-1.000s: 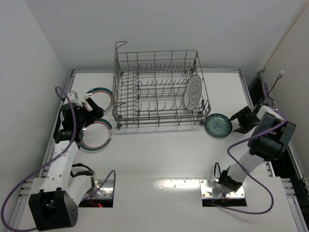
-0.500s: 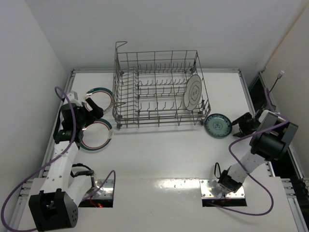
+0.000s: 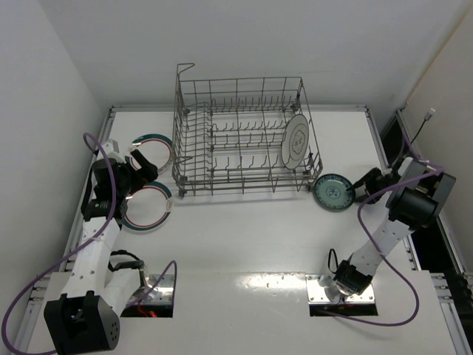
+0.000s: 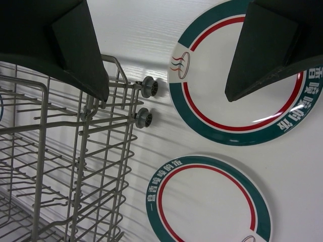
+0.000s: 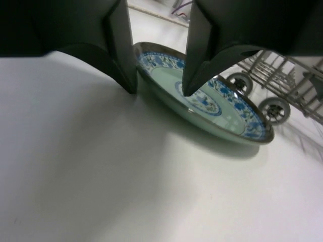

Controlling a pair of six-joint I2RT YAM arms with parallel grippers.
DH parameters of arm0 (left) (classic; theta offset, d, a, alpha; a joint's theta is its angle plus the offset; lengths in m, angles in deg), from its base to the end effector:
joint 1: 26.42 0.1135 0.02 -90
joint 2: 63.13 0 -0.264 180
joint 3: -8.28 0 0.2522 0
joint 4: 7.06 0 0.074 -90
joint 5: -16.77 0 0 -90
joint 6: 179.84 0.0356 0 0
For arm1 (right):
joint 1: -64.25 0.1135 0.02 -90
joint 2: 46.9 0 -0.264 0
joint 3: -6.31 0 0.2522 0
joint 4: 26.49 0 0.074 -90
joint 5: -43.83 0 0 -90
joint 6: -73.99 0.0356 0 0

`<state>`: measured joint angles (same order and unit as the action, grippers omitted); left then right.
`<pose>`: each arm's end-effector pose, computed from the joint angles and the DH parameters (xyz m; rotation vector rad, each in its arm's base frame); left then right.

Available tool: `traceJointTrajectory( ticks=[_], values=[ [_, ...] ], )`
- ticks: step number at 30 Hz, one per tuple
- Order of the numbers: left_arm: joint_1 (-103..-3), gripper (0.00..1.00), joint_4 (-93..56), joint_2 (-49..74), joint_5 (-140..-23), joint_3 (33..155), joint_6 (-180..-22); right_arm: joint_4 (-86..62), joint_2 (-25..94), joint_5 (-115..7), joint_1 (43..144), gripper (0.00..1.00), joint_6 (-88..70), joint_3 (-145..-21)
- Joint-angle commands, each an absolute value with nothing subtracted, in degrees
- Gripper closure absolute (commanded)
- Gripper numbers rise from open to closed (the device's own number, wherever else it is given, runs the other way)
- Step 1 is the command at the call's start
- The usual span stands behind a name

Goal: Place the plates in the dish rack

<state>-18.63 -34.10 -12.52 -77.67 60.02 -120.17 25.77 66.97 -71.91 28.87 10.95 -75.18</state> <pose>0.2016 0.0248 0.2747 -0.6183 1.9409 -0.3265 0.2941 -0.1899 0.1143 1.4971 2.5357 0.6608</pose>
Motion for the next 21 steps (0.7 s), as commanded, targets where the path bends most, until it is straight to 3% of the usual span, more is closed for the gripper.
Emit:
traceJointTrajectory(
  ticks=[1, 5, 9, 16, 21],
  values=[
    [-19.0, 0.00, -32.6, -14.1, -77.1, 62.1, -119.1, 28.3, 69.9, -74.4, 29.4, 0.65, 8.0, -80.1],
    [-19.0, 0.00, -32.6, -14.1, -76.6, 62.1, -119.1, 31.2, 72.5, -75.5, 29.9, 0.87, 4.6, -83.0],
    [-19.0, 0.00, -32.6, -14.1, -76.6, 62.1, -119.1, 31.2, 72.5, -76.1, 29.9, 1.00, 4.6, -83.0],
    [-19.0, 0.00, -32.6, -14.1, -76.6, 62.1, -119.1, 27.4, 66.3, -74.1, 29.3, 1.00, 6.5, -81.7],
    [-19.0, 0.00, -32.6, -14.1, -76.6, 62.1, -119.1, 26.9, 59.9, -70.0, 30.0, 1.00, 11.6, -90.1]
  ],
)
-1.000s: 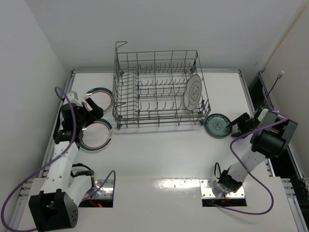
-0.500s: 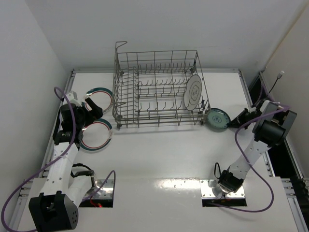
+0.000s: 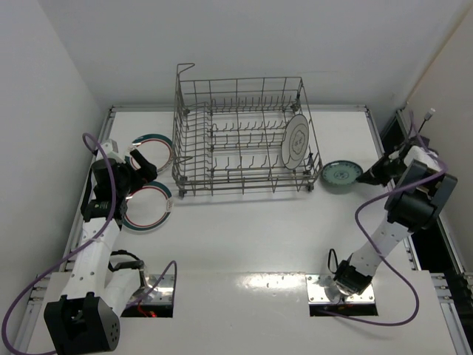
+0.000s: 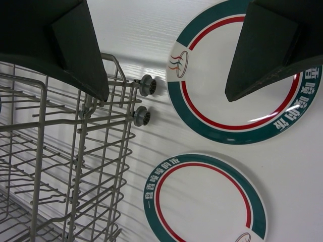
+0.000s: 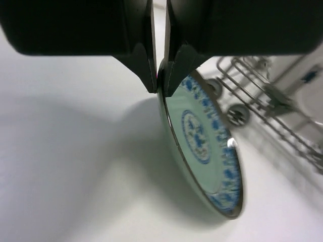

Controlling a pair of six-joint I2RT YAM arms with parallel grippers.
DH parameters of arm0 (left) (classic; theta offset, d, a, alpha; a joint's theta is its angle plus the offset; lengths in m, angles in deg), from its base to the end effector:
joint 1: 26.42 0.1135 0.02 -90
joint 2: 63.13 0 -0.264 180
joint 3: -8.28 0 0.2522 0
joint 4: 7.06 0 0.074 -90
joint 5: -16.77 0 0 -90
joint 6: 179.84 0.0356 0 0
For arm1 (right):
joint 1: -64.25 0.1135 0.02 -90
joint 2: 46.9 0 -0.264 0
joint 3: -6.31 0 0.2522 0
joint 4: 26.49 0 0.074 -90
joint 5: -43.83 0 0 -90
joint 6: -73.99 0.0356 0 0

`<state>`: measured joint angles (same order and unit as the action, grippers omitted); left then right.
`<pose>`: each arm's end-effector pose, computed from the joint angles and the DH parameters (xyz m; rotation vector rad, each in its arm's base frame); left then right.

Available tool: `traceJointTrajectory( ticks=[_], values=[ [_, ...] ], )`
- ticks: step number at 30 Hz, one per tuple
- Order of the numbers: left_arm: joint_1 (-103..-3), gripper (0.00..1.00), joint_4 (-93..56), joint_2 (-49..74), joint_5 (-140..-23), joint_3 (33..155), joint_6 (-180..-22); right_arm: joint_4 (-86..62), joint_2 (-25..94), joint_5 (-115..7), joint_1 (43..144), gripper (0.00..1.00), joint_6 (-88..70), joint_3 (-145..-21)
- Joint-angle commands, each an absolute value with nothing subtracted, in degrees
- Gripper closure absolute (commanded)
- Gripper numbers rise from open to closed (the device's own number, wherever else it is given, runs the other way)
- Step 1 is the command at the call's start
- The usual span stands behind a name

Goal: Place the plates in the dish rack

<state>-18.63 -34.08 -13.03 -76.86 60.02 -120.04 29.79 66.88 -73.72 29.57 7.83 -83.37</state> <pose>0.2002 0.0251 0.2763 -0.6211 1.9292 -0.3120 0.3172 -0.1994 0.1480 1.3441 2.5196 0.6741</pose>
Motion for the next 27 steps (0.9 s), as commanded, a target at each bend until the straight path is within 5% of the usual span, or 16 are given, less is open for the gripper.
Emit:
traceJointTrajectory(
  ticks=[1, 15, 27],
  values=[
    [-19.0, 0.00, -32.6, -13.6, -77.2, 62.1, -119.1, 25.8, 57.1, -67.6, 31.2, 1.00, 13.9, -92.6],
    [-19.0, 0.00, -32.6, -12.0, -77.8, 62.1, -119.6, 18.7, 39.4, -32.6, 58.0, 1.00, 12.4, -103.3],
    [-19.0, 0.00, -32.6, -11.5, -78.3, 62.1, -119.6, 26.4, 50.7, -5.0, 85.1, 1.00, -0.7, -110.5]
  ],
)
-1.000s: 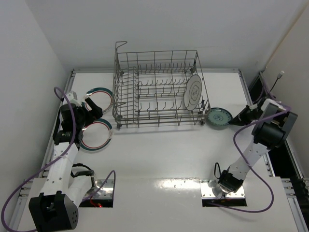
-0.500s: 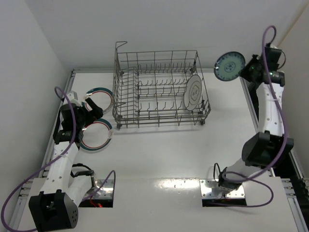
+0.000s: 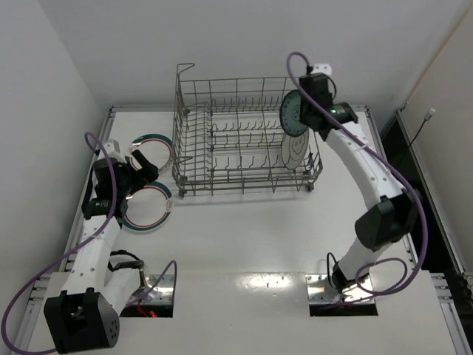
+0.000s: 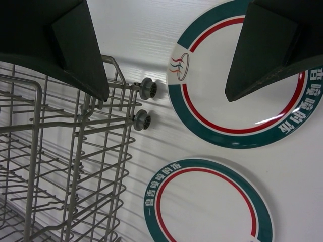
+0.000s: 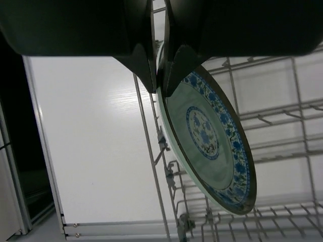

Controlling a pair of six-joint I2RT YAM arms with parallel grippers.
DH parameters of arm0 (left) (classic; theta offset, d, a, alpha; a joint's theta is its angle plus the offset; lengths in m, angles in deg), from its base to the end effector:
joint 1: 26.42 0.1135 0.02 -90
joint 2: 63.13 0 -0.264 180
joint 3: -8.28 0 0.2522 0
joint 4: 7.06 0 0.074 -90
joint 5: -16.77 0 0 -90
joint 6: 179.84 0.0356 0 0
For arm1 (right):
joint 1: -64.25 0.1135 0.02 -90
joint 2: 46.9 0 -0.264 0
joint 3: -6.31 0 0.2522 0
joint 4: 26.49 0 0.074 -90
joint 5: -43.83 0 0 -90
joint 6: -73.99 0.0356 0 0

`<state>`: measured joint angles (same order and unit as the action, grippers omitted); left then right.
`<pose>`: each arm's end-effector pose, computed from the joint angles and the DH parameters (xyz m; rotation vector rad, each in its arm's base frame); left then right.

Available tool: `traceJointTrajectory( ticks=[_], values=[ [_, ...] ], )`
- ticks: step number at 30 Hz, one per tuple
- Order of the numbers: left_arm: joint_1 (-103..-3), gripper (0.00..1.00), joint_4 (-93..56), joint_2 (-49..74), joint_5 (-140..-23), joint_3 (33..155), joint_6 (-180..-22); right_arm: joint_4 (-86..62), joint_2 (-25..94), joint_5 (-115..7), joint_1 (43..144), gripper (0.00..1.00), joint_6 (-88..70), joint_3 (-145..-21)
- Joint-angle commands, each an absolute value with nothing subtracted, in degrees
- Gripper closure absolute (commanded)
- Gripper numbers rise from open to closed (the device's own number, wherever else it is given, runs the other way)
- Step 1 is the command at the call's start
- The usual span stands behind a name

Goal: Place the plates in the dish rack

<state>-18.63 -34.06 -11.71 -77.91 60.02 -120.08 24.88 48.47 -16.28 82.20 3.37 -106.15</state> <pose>0.2039 0.0250 0.2721 -0.6191 1.9549 -0.3282 0.3598 0.0979 0.3914 0.3171 2.0613 -0.1729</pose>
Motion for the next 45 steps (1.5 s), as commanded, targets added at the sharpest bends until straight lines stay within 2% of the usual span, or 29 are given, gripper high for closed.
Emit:
traceJointTrajectory(
  ticks=[1, 15, 28, 36, 40, 45],
  values=[
    [-19.0, 0.00, -32.6, -11.5, -78.3, 62.1, -119.6, 27.0, 51.9, -2.9, 85.9, 1.00, -1.5, -111.3],
    [-19.0, 0.00, -33.1, -11.5, -78.3, 62.1, -119.6, 32.3, 63.5, 0.6, 90.0, 1.00, -1.0, -113.7],
    [-19.0, 0.00, -33.1, -11.5, -78.3, 62.1, -119.6, 36.1, 70.4, -9.5, 92.3, 1.00, 1.3, -116.6],
    [-19.0, 0.00, -33.1, -11.5, -78.3, 62.1, -119.6, 37.3, 71.0, -11.0, 92.3, 1.00, 2.5, -116.6],
    [-19.0, 0.00, -33.1, -11.5, -78.3, 62.1, -119.6, 34.7, 67.3, -9.1, 92.3, 1.00, 1.7, -116.1],
    [-19.0, 0.00, -33.1, -11.5, -78.3, 62.1, -119.6, 35.3, 66.7, -4.2, 93.5, 1.00, -1.8, -122.8]
  ],
)
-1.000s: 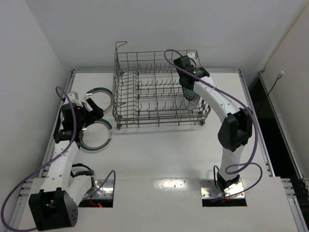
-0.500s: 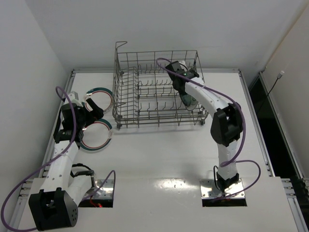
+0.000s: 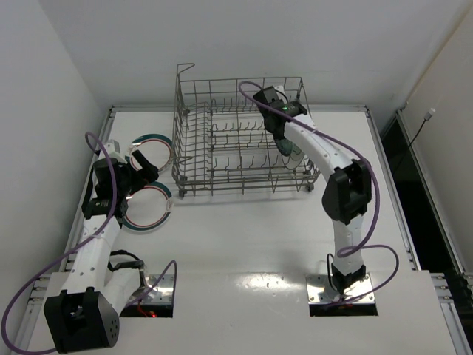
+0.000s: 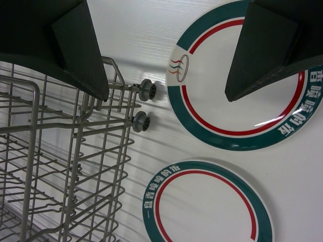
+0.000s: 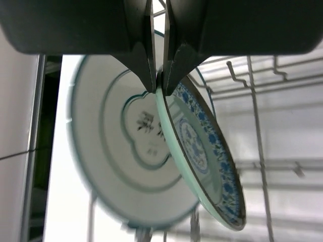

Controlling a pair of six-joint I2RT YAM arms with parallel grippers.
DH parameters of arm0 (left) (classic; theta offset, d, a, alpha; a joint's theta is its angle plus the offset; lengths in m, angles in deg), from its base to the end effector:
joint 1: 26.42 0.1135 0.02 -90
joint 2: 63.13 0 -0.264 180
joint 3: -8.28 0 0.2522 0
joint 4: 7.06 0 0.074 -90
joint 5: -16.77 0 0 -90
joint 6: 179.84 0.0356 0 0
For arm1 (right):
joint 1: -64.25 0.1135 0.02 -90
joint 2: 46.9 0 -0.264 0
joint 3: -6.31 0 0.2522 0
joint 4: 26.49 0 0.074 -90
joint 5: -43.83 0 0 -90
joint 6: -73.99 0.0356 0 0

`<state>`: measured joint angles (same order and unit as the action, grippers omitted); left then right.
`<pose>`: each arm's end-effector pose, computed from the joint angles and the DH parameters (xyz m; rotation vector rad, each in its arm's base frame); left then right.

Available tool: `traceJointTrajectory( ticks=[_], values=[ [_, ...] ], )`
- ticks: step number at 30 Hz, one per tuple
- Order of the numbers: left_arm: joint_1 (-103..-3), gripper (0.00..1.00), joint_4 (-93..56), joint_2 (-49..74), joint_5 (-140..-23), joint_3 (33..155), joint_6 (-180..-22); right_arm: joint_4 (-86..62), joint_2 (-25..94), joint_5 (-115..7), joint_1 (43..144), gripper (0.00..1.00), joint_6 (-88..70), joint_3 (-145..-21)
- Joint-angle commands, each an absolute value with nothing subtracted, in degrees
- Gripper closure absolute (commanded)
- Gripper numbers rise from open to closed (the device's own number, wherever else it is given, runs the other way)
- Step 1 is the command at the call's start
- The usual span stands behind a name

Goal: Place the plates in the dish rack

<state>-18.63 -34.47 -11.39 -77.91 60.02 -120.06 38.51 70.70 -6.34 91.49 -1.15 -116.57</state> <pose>0.2044 0.0250 0.2704 -0.6233 1.9670 -0.3266 0.4057 0.1832 0.2832 -0.0244 2.3651 -0.5671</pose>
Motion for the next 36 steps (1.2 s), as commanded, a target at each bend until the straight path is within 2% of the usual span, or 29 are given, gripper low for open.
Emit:
traceJointTrajectory(
  ticks=[1, 11, 20, 36],
  values=[
    [-19.0, 0.00, -33.1, -11.5, -78.3, 62.1, -119.6, 35.8, 67.2, -3.4, 93.5, 1.00, -2.3, -124.6],
    [-19.0, 0.00, -33.1, -10.9, -78.3, 62.1, -119.6, 36.4, 67.4, -1.3, 94.7, 1.00, -3.6, -126.9],
    [-19.0, 0.00, -33.1, -10.9, -78.3, 62.1, -119.6, 36.4, 68.6, -2.0, 94.7, 1.00, -1.9, -121.7],
    [-19.0, 0.00, -33.1, -10.9, -78.3, 62.1, -119.6, 38.0, 69.6, -14.2, 91.7, 1.00, 4.1, -116.0]
  ],
)
